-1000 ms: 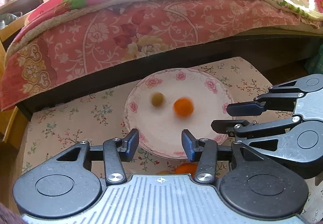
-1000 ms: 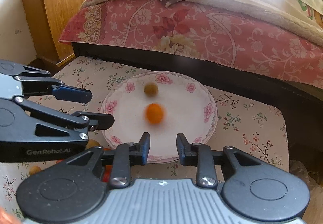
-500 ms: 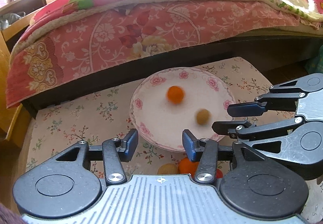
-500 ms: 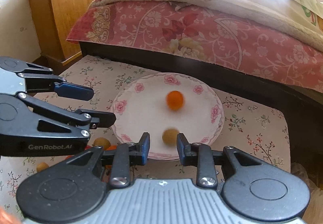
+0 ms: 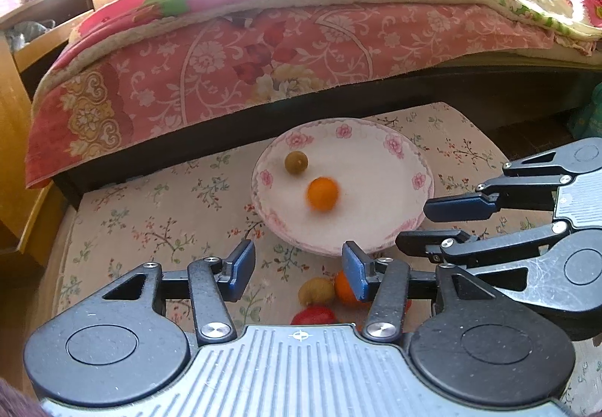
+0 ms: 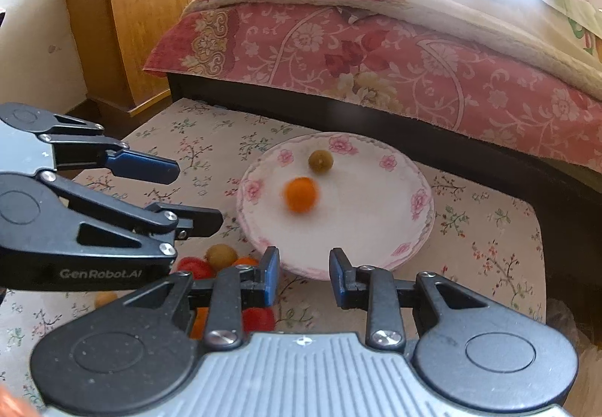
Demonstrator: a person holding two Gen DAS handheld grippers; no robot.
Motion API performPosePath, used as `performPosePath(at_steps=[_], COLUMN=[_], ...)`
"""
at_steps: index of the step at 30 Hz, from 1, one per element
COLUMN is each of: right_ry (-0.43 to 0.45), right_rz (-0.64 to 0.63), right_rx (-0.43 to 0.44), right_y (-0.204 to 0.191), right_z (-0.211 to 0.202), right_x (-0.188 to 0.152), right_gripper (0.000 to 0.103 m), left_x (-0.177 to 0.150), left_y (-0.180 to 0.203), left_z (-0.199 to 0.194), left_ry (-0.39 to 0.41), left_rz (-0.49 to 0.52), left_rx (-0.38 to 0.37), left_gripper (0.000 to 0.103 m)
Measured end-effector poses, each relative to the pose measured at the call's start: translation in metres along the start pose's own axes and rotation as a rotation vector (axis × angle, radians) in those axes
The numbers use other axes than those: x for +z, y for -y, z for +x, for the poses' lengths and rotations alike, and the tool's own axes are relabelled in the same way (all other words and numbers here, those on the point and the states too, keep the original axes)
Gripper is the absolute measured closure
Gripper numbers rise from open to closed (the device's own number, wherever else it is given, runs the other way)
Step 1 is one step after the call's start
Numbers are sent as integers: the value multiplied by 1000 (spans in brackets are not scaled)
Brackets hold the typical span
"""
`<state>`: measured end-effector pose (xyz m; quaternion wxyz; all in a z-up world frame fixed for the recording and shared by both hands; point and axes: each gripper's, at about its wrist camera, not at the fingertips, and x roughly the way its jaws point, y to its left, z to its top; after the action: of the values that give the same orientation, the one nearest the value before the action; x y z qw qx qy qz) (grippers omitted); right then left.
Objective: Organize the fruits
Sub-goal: 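Withdraw both tools from the plate back toward the remaining fruit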
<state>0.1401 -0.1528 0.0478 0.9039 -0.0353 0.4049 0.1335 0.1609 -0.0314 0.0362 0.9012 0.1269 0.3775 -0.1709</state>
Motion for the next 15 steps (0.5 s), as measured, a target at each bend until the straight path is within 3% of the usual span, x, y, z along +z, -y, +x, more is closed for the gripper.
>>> performPosePath(at_steps=[15], right_ry=[-63], right_rz=[-5], right_rx=[76], right_y=[-25], right_z=[-17], right_x=[-34], right_gripper=[71], left_x=[-55], left_y=[-20], left_z=[-28], left_ry=[-68], left_rz=[-12], left_rx=[-4], left_gripper=[42])
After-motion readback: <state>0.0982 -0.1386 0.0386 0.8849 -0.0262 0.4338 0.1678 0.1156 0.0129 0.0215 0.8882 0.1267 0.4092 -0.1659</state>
